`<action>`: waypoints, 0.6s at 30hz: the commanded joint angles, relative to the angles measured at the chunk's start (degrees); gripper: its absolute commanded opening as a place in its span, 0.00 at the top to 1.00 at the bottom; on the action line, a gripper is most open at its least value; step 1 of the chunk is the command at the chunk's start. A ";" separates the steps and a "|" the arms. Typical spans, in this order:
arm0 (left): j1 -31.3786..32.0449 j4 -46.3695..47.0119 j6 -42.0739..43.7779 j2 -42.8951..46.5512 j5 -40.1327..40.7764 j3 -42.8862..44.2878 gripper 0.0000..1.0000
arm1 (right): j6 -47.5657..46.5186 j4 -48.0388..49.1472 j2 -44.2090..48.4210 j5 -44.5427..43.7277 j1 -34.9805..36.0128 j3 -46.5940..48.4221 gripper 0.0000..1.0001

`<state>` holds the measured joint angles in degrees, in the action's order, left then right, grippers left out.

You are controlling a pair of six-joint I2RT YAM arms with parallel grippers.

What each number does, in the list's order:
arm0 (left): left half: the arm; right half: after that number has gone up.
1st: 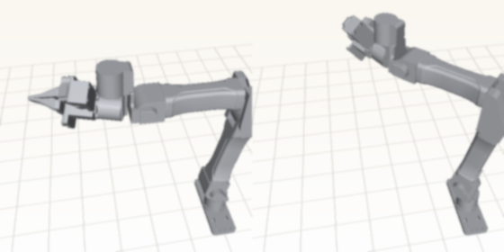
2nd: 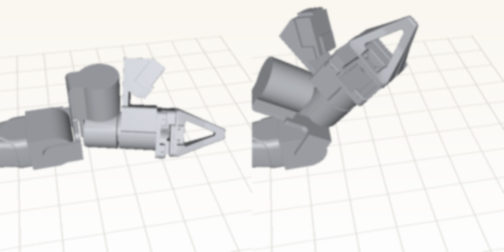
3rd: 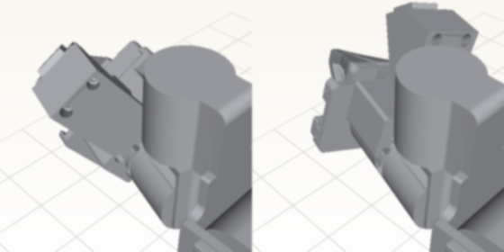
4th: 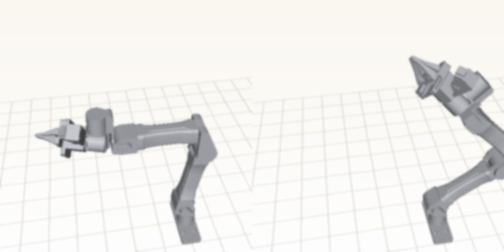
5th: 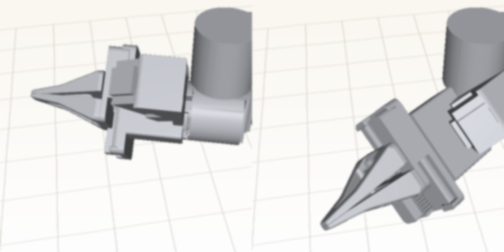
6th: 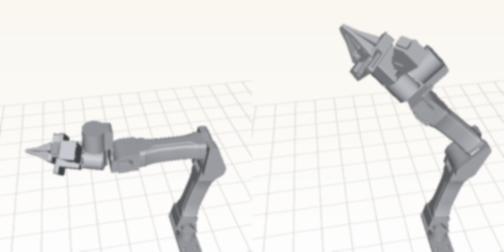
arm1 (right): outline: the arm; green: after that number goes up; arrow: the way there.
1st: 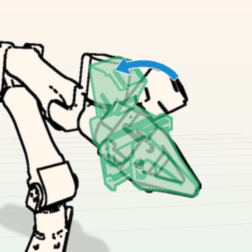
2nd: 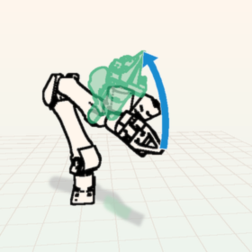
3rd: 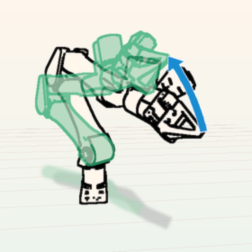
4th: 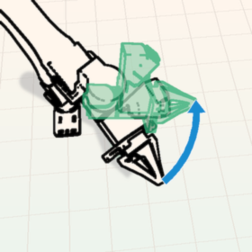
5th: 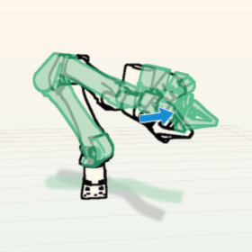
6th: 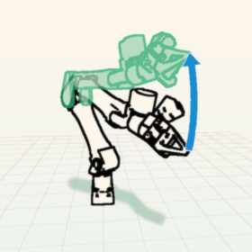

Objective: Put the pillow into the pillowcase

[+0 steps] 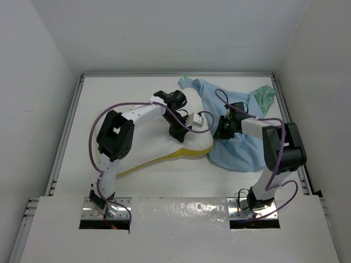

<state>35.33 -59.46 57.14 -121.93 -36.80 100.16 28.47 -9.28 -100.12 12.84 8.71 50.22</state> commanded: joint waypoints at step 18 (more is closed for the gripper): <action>-1.06 5.76 9.47 2.84 12.20 2.67 1.00 | -13.26 -37.72 22.50 4.11 0.17 -4.16 0.90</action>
<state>34.76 -58.61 64.05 -119.28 -24.38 102.24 19.00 -37.26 -78.67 11.03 8.75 46.89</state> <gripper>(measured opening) 0.018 0.085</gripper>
